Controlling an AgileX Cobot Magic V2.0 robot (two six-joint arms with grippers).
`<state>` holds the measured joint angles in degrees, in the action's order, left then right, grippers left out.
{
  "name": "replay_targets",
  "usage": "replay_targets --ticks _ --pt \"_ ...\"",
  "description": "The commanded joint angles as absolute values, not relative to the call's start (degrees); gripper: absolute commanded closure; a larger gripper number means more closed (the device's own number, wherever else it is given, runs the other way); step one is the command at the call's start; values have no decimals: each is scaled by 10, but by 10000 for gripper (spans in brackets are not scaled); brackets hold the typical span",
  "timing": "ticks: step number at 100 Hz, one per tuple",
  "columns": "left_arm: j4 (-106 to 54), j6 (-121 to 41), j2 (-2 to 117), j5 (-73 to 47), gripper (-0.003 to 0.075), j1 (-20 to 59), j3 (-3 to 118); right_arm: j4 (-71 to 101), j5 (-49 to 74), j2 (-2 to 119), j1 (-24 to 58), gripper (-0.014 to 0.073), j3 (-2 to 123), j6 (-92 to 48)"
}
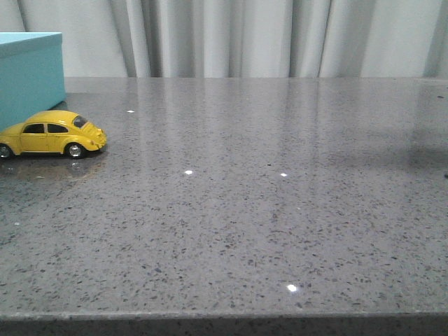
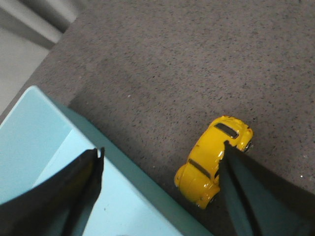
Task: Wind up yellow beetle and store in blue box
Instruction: 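Grasp the yellow car beside the box with the left gripper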
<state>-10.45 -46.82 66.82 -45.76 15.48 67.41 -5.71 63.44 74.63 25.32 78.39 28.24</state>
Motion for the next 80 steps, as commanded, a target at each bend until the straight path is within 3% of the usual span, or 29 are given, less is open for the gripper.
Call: replay_targets --ticks 1,26,80 --pt "-111 -501 704 -457 232 173 738 -64 605 726 253 116 798 276" --pt "-110 -574 804 -486 235 198 811 -64 605 726 253 116 798 275" --pt "-128 -592 905 -559 236 200 812 -64 605 726 253 116 798 274"
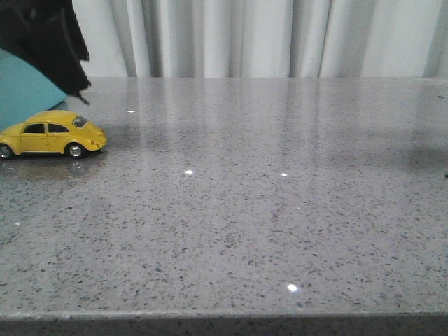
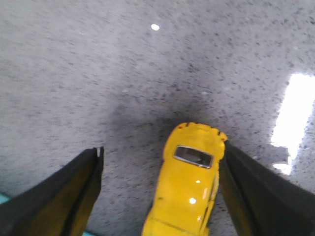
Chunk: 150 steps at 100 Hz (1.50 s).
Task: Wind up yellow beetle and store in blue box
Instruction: 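Grasp the yellow car beside the box with the left gripper, then lift the car with the left gripper over the blue box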
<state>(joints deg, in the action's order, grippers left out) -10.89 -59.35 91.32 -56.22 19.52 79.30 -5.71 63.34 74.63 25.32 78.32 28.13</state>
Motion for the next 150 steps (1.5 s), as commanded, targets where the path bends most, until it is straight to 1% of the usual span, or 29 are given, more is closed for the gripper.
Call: replay_targets --ticks 1,17,66,73,90,97,107,124,137,150 --pt "-128 -592 908 -560 236 200 812 -64 605 726 253 116 798 273" --pt "-128 -592 932 -584 237 200 812 -64 605 726 253 116 798 270" --pt "-125 -592 973 -593 240 200 812 -64 602 726 253 116 798 270" --pt "-125 -592 973 -593 267 200 812 -64 602 726 253 116 798 270" --pt "-125 -592 973 -597 414 200 812 -64 602 726 253 116 798 270" --pt "-125 -592 973 -600 463 200 812 -64 602 726 253 116 798 270" --pt "-125 -592 973 -605 510 200 813 -64 602 726 253 116 798 270" --pt "-125 -592 966 -610 521 200 844 -64 602 726 253 116 798 270" --pt "-126 -588 951 -614 520 200 904 -64 602 726 253 116 798 270" --pt "-122 -523 937 -614 520 198 984 -64 602 726 253 116 798 270"
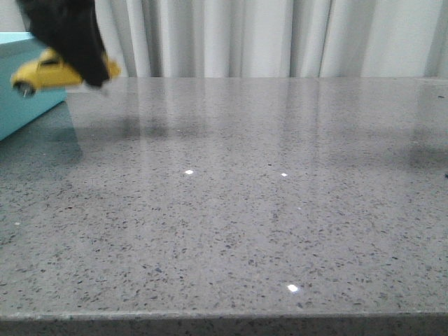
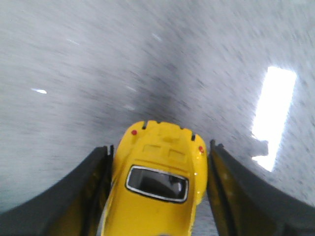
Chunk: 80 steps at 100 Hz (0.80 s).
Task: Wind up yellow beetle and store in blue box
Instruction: 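Lift the car with the left gripper over the blue box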
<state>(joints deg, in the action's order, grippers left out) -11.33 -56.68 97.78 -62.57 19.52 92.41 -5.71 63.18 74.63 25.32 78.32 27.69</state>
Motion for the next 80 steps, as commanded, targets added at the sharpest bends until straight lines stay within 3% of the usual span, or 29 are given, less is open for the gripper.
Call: replay_targets --ticks 1,31,54,80 --pt "-120 -518 935 -614 520 196 989 -64 601 726 253 116 798 270" --pt "-99 -278 922 -649 521 114 1137 -64 600 726 253 116 798 270" --pt "-50 -86 928 -696 521 11 1144 -64 595 726 253 116 798 270" --pt "-46 -36 967 -727 521 -85 1143 -60 586 726 253 116 798 270"
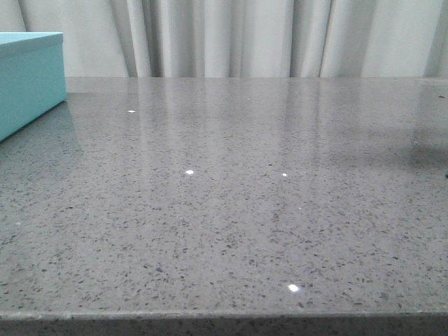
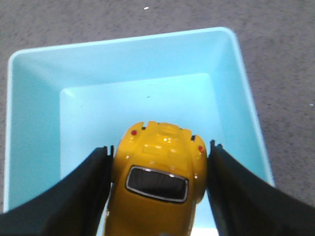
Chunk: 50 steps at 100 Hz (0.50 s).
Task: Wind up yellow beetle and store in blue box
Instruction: 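Lift the car with the left gripper over the blue box, then lower the car into the box and open the left gripper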
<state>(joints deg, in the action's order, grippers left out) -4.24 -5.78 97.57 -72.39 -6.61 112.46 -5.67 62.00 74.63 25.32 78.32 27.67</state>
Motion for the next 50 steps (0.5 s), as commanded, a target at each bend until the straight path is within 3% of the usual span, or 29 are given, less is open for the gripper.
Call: replay_targets --ticks 1,50 --pt "-46 -35 969 -727 521 -86 1143 -60 586 726 253 116 798 270" --pt "-51 -22 1074 -727 521 -98 1116 -59 580 726 253 116 798 270"
